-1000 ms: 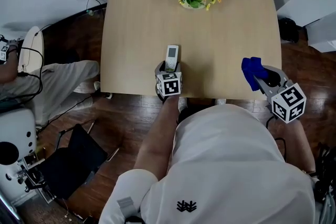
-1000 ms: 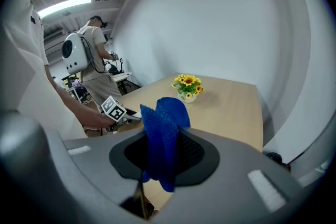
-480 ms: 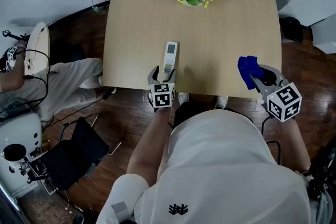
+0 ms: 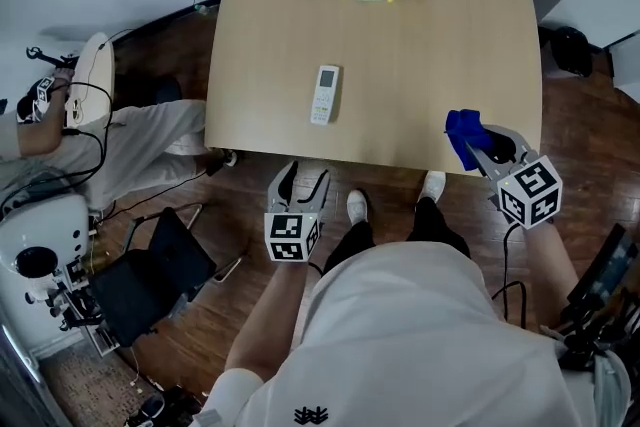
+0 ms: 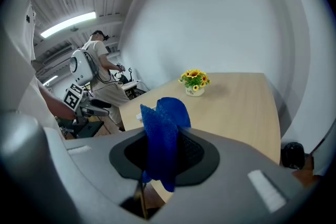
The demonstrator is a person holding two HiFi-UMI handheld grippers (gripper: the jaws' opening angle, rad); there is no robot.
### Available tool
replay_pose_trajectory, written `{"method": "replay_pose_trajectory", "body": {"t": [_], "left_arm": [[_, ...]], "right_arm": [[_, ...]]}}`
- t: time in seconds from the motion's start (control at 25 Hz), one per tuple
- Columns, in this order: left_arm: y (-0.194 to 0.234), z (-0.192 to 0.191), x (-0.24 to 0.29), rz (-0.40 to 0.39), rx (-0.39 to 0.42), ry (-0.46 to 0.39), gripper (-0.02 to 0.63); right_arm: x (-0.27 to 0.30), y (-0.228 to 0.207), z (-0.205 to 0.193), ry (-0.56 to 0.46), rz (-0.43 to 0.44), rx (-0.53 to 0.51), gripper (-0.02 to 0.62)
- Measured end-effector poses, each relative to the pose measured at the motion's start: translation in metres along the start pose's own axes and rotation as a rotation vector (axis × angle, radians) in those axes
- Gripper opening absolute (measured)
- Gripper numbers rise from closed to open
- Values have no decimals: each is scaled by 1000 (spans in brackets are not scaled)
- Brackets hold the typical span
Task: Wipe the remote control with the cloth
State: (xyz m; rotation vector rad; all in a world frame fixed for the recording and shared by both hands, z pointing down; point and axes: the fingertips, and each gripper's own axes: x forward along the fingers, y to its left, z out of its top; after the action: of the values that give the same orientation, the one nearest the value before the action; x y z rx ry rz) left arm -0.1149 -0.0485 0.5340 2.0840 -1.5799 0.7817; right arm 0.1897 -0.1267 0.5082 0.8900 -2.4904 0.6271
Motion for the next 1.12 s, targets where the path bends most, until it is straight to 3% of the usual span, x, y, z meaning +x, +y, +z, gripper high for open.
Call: {"method": "replay_pose_trajectory", "body": {"t": [0.28, 0.48, 0.64, 0.76, 0.92, 1.12], "left_arm": [[-11, 11, -55, -114, 46, -166, 291], [-23, -15, -117, -397, -11, -277, 290], [-25, -41, -171, -530, -3, -326, 284], [-21, -56, -194, -572, 28, -317, 281], [-28, -62, -258, -603, 123, -347, 271], [-35, -61, -265, -574, 81, -351, 265]], "right_arm": [[-25, 66, -8, -31, -82, -54, 89], [-47, 153, -29, -55, -209, -71, 89], [-57, 241, -59, -64, -253, -7, 89], [-62, 285, -78, -24, -247, -3, 89], [-114, 340, -85, -30, -325, -34, 89], [-128, 350, -71, -64, -322, -74, 89]]}}
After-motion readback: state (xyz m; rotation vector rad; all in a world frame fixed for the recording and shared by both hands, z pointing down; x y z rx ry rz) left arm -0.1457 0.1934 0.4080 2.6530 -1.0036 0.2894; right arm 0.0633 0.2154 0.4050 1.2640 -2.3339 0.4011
